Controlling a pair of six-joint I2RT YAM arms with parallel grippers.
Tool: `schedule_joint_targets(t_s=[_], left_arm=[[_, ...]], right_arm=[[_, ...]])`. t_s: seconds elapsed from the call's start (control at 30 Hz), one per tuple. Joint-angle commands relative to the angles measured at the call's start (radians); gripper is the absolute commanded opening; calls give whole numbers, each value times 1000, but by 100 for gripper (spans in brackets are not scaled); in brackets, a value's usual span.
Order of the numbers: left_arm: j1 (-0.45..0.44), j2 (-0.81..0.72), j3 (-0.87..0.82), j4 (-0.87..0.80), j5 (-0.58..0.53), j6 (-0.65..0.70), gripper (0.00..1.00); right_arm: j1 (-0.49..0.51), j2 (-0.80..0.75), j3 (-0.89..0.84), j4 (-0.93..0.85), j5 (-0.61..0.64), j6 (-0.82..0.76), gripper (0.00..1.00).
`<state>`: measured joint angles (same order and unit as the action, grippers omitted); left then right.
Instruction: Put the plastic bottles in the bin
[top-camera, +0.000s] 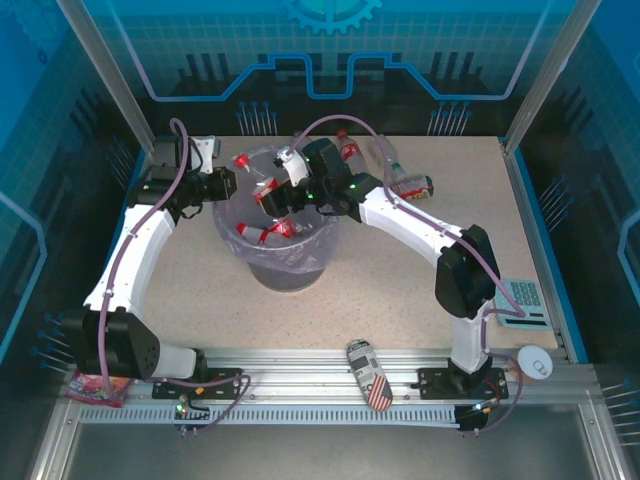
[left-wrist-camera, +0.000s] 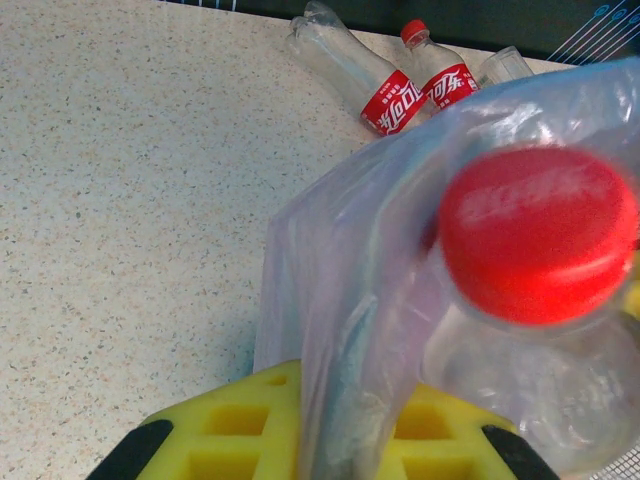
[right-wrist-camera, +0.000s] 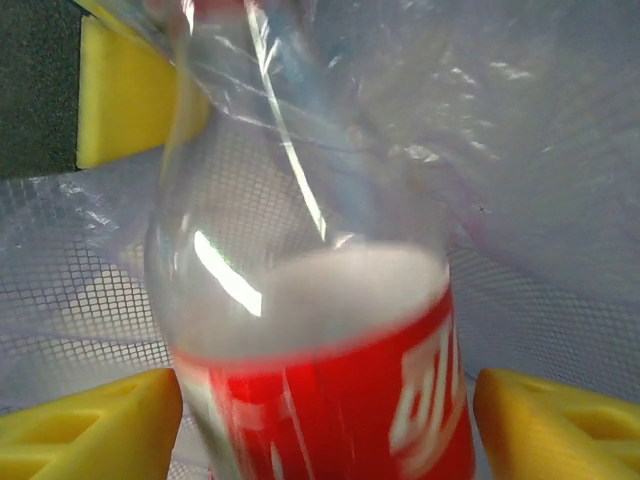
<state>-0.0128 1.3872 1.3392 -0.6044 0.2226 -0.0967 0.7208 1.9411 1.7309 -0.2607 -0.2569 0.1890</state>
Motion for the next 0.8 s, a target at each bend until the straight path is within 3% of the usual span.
schedule_joint_targets(t_s=[0.0, 0.77], left_arm=[[-39, 50, -57, -143, 11, 52, 13], [-39, 47, -57, -143, 8, 53, 13]], right_arm=[[14, -49, 7, 1, 27, -24, 79], [13, -94, 147, -104, 46, -82, 87]])
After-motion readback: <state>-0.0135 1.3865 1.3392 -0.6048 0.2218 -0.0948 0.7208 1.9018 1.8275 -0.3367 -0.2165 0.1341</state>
